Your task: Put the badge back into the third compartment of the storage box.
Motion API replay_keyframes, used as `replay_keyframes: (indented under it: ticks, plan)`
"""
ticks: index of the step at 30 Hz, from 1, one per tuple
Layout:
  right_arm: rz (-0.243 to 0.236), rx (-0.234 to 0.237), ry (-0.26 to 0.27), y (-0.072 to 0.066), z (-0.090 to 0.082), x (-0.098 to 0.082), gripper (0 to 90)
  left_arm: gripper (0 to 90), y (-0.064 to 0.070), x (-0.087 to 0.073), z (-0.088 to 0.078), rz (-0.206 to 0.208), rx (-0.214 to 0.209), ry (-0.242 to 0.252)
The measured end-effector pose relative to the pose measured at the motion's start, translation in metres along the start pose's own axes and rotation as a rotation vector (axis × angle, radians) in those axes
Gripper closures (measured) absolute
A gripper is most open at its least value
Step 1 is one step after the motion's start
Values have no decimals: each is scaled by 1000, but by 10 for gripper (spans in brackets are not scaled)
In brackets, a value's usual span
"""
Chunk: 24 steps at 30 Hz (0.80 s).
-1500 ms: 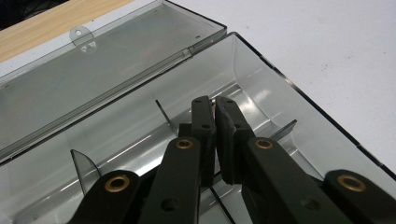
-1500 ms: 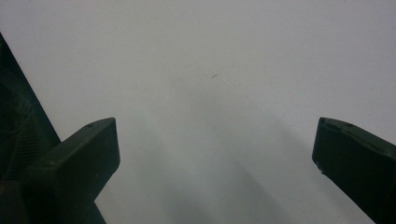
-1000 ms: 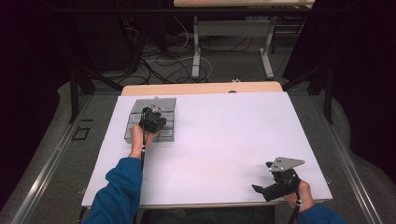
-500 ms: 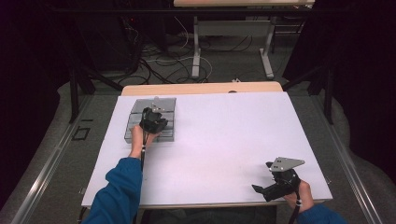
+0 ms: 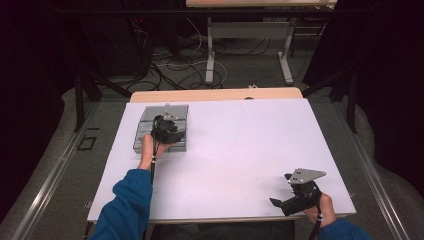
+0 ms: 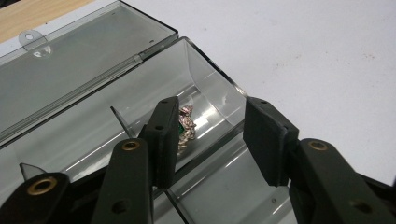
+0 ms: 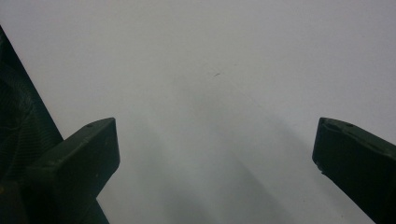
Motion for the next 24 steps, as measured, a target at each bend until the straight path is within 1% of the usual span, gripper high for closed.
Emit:
replay_keyframes:
  ticks: [2,3,4,6,7,8,9,10,13,16,21,22,24]
  plan:
    - [1,-5,9,0,1,0,3,505,0,0,-3,-2,6,3]
    - [-1,7,0,0,0,-1,4,491,0,1,-5,-3,6,2]
    - [11,0,9,-1,1,0,4,472,0,1,-8,-7,6,1]
    - [6,-4,10,0,0,0,4,426,1,1,-12,-12,4,7]
    - [8,-5,9,0,0,0,4,396,1,1,-16,-13,1,2]
    - [3,1,3,0,0,0,3,355,2,1,-19,-19,1,12]
    - [2,-4,9,0,1,0,3,326,2,1,-23,-21,-4,11]
    - [2,-4,9,0,1,0,3,301,3,1,-26,-16,-1,21]
    - [3,-5,7,0,0,0,3,186,6,-1,-36,-19,-12,11]
    - [3,-5,7,0,1,0,3,147,11,-4,-44,-6,-25,0]
    - [2,-2,6,-1,0,0,3,55,21,-6,-54,16,-24,-8]
    - [4,-2,6,-1,0,0,3,38,23,-7,-56,19,-23,-15]
    - [3,-3,7,-1,0,0,3,6,26,-9,-58,26,-16,-8]
Point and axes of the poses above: each handheld gripper's, and its own axes: z roughly forward along the jaws, x roughly out of its top, y roughly to its right, the point moved 7 cm from there along z, roughly forward along the jaws, and after that the axes turned 2 degrees about y, right-handed, at the moved point
